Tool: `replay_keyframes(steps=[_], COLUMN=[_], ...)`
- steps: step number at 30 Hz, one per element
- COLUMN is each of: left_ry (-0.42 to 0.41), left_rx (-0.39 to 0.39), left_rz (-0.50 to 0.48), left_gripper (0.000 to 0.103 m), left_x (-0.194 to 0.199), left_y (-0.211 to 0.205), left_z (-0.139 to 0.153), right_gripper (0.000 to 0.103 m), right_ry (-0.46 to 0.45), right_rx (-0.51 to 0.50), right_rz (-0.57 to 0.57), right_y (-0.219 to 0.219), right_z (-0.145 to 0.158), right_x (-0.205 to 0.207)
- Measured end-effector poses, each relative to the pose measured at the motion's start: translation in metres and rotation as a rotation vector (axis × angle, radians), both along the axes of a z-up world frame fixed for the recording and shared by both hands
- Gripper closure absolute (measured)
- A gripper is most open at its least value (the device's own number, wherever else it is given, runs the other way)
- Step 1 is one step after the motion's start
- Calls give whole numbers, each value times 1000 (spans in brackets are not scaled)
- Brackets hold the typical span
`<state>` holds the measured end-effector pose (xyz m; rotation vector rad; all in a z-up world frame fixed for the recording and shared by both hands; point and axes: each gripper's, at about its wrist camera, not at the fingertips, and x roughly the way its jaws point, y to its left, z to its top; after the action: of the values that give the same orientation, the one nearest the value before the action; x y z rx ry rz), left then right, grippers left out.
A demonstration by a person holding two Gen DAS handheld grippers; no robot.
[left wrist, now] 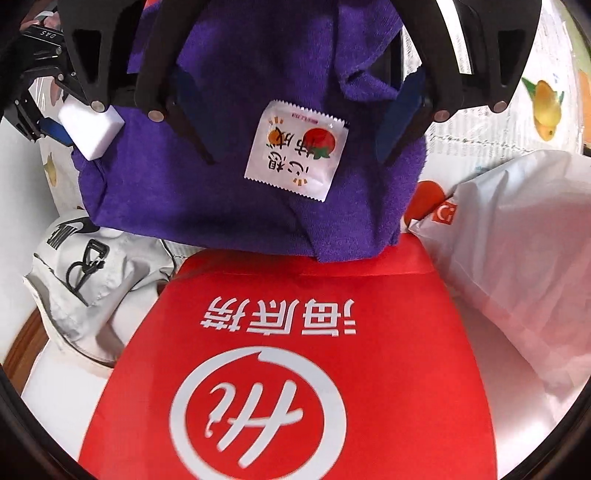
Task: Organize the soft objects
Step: 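Open right tool to drop the white sponge onto the purple towel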
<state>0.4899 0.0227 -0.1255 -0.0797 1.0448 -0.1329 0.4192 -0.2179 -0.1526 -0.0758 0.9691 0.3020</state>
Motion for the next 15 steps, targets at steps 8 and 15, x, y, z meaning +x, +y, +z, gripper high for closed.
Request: replay_keyframes(steps=[8,15], left_ry=[-113,-133], left_rx=[-26,-42], left_rz=[-21,-18], left_gripper=[19,19], left_x=[-53,-126], left_y=[13,20], left_z=[33,59], right_gripper=[31,31], right_ry=[-55,-101], right_rx=[64,81], right_rz=[-36,-75], right_y=[-7,-15], right_z=[34,56], right_x=[-38,-92])
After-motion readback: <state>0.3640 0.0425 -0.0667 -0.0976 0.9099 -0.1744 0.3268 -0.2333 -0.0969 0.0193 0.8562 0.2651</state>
